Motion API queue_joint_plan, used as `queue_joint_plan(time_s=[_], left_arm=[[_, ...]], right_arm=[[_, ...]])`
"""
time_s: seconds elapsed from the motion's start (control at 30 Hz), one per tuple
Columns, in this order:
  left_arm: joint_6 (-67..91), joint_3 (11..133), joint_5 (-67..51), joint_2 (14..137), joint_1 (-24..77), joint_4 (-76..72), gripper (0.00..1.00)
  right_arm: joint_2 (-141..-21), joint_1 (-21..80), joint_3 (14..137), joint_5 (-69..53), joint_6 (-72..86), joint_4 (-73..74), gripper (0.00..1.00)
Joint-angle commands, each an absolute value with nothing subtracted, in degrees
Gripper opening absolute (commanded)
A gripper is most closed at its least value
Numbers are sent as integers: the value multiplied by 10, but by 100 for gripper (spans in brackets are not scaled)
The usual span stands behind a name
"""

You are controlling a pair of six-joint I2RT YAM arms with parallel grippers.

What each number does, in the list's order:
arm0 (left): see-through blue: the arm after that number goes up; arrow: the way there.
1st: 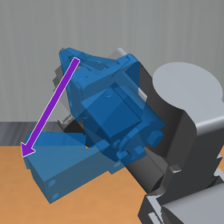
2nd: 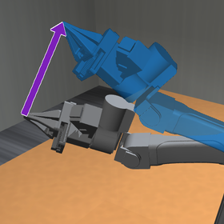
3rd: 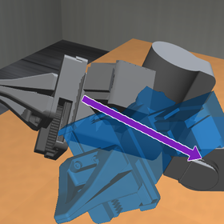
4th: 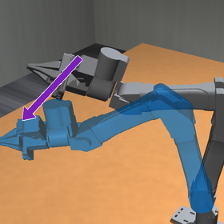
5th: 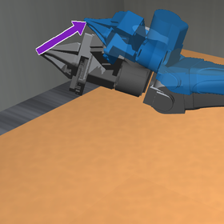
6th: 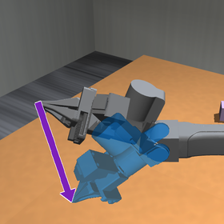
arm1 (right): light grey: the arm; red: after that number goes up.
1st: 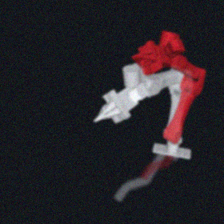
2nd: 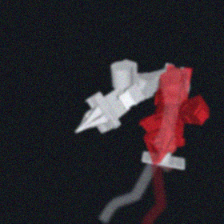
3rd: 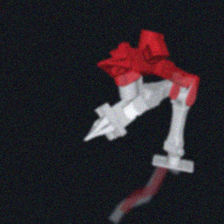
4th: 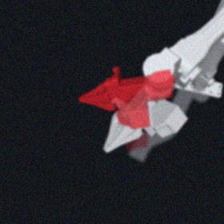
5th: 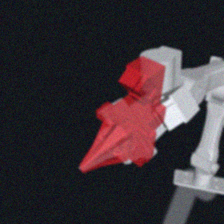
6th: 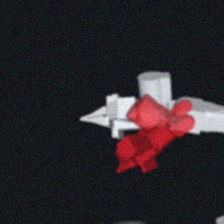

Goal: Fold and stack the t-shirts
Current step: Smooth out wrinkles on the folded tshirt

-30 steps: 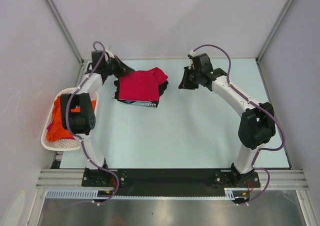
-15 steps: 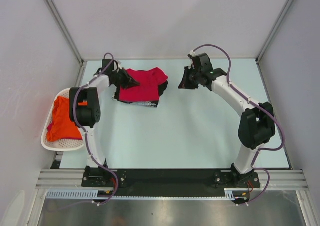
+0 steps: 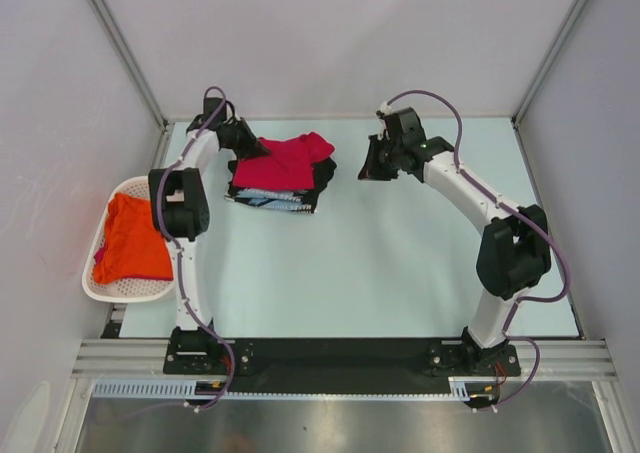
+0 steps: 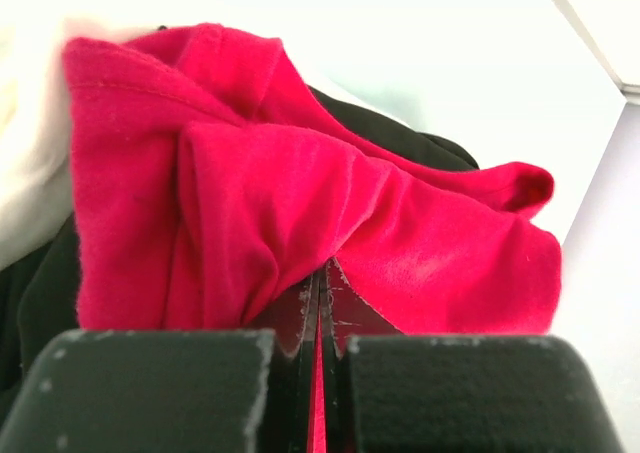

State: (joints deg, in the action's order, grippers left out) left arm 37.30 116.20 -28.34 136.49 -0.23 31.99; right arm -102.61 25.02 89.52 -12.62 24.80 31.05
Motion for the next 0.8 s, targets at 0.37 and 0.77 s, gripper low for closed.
queue_joint_plan(time_s=[0.37, 0.77], left_arm=[[449, 914, -439, 1044, -11, 60, 0], [250, 716, -314, 904, 51, 292, 0]], right_arm=[[-991, 252, 872, -134, 268, 265, 0], [-982, 240, 857, -137, 262, 264, 0]])
